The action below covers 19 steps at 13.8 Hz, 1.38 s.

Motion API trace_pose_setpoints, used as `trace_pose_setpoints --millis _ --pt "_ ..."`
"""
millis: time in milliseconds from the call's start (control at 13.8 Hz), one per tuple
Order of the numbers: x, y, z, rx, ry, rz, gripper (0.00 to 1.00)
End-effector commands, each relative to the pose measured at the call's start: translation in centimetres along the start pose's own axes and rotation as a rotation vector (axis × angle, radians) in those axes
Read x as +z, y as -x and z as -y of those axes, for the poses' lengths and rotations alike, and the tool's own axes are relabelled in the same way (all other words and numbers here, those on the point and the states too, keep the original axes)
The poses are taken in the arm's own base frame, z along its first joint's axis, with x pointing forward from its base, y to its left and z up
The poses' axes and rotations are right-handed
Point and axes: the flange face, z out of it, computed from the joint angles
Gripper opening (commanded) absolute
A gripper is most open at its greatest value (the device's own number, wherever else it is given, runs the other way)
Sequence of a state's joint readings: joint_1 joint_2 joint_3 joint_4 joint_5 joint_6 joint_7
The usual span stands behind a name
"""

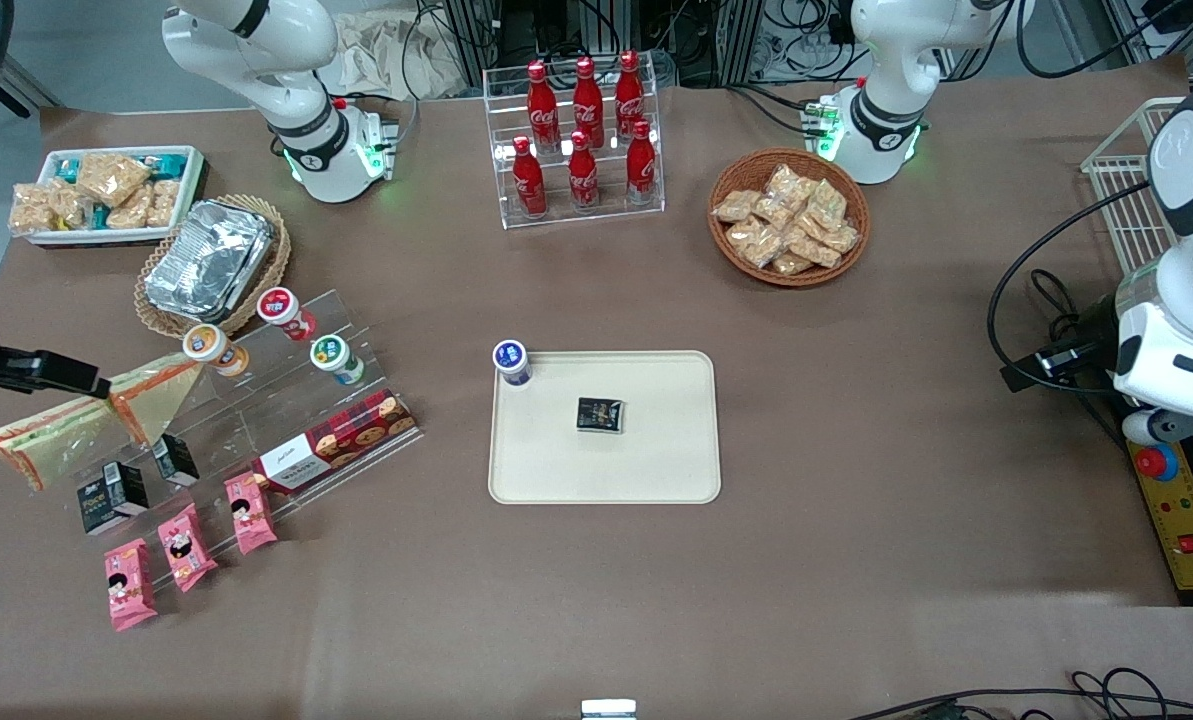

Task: Place sandwich on tray
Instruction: 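Move the right gripper toward the wrapped sandwiches on the acrylic display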

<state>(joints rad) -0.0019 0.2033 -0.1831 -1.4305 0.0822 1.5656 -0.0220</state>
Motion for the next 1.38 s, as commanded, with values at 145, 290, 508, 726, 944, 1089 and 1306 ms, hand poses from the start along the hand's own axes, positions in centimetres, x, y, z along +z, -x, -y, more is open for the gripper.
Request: trace_pose_setpoints --millis 145,290,508,726,944,1089,1306 --pt "1.5 -0.9 -7.3 0.122 0.014 -0.002 0.98" --pt "2.9 -2.0 -9.1 0.138 0.045 -0.016 0.98" --pt "4.9 -3.0 -11.2 0.149 0.163 -0.001 0.98" --pt "8.1 -4.3 -14.1 0.196 0.151 -0.012 0.98" --pt "10.8 -5.1 -17.0 0.235 0.134 -0.013 0.98" --pt "11.8 -5.0 -18.1 0.253 0.129 0.002 0.98" --pt "13.1 -5.4 -18.1 0.276 0.066 0.003 0.98"
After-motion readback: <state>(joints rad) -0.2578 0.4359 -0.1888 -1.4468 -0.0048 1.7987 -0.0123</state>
